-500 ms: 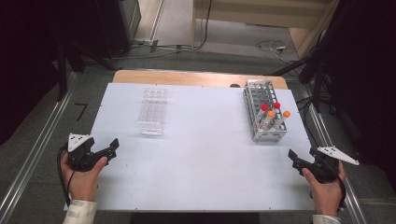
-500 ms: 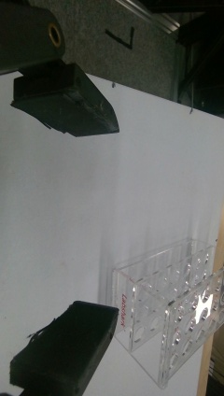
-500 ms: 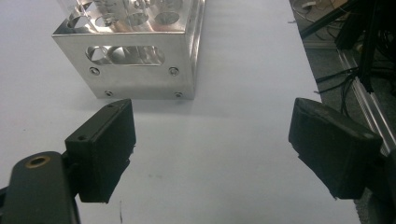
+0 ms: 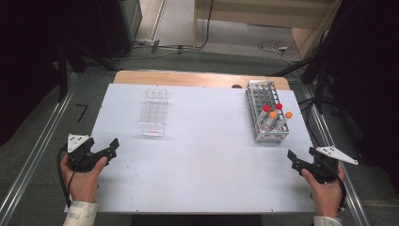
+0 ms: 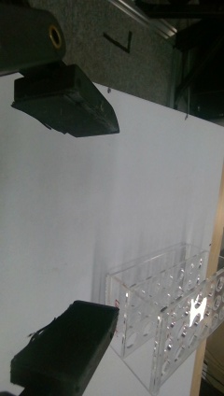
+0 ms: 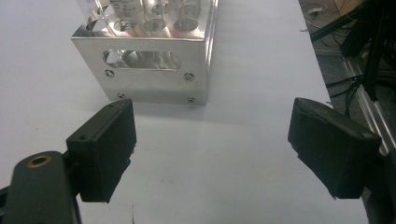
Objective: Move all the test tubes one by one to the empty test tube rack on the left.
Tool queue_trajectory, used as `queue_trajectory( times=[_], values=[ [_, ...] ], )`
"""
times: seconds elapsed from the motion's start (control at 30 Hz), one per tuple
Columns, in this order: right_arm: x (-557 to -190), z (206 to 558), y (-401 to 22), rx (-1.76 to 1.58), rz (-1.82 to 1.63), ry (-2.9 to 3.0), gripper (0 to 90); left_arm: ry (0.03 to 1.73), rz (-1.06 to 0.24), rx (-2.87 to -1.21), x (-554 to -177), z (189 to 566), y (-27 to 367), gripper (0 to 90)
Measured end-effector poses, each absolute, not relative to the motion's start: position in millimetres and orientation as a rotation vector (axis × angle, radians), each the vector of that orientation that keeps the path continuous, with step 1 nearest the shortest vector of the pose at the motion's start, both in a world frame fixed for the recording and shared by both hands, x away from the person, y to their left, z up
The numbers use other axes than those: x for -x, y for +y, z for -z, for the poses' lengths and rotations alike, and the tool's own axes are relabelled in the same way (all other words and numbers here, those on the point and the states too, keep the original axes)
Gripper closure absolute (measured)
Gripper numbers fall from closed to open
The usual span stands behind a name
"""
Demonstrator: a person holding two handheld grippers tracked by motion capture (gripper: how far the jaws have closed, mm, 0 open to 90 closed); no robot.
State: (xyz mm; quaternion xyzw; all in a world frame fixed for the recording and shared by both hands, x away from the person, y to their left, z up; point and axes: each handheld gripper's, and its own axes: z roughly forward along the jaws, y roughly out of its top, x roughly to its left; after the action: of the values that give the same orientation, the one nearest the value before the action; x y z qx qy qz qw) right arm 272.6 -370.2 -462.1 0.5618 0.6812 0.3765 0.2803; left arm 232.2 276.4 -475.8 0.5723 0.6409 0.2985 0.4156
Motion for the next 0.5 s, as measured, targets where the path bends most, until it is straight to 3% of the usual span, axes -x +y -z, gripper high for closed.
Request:
queue_trajectory(
  times=[0.5],
  values=[
    [-282,456,-357,-1.459,-1.044,1.847,14.9,1.605,-0.739,-1.445,-234,477,276,12.0]
  ],
)
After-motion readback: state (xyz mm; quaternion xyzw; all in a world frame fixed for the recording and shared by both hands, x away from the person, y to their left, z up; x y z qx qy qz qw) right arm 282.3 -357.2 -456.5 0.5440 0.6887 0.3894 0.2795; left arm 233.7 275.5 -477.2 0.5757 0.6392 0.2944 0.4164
